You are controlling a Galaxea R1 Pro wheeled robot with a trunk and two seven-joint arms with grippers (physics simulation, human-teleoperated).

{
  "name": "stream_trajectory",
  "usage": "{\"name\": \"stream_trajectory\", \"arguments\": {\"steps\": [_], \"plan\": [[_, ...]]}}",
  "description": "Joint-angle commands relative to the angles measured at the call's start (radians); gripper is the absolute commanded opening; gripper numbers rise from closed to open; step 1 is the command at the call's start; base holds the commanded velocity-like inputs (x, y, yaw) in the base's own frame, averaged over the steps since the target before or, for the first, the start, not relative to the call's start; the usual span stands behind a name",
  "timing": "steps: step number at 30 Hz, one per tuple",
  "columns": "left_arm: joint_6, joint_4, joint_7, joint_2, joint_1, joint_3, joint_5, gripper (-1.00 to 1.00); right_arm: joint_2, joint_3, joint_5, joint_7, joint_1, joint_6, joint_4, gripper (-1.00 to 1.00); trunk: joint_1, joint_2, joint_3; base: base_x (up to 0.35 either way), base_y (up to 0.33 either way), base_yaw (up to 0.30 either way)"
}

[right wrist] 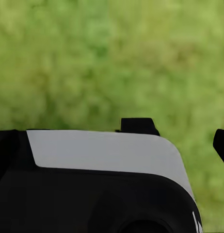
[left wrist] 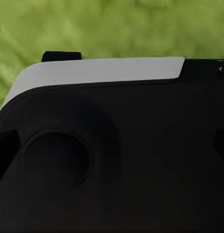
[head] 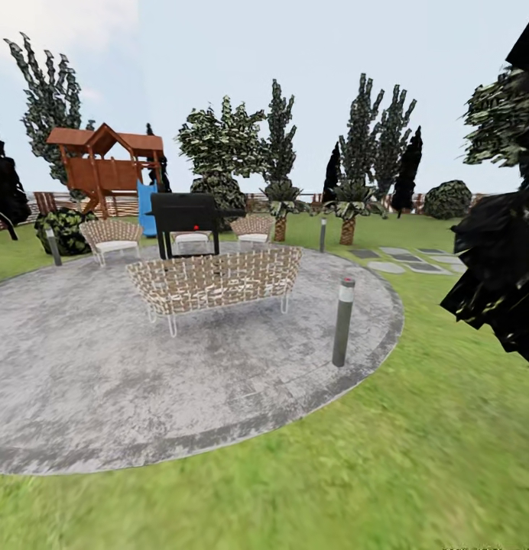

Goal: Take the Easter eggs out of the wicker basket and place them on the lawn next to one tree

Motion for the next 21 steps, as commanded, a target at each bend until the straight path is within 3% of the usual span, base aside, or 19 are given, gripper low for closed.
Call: {"name": "stream_trajectory", "arguments": {"steps": [1, 11, 21], "plan": [[-0.001, -0.002, -0.003, 0.000, 0.001, 0.000, 0.004, 1.00, 0.000, -0.002, 0.000, 0.000, -0.001, -0.004, 0.001, 1.00, 0.000, 0.000, 0.000, 0.189, 0.298, -0.267], [-0.001, -0.002, -0.003, 0.000, 0.001, 0.000, 0.004, 1.00, 0.000, -0.002, 0.000, 0.000, -0.001, -0.004, 0.000, 1.00, 0.000, 0.000, 0.002, 0.179, 0.301, -0.250], [-0.001, -0.002, -0.003, 0.000, 0.001, 0.000, 0.004, 1.00, 0.000, -0.002, -0.001, 0.001, -0.001, -0.004, 0.000, 1.00, 0.000, 0.000, 0.002, 0.120, 0.315, -0.041]]}}
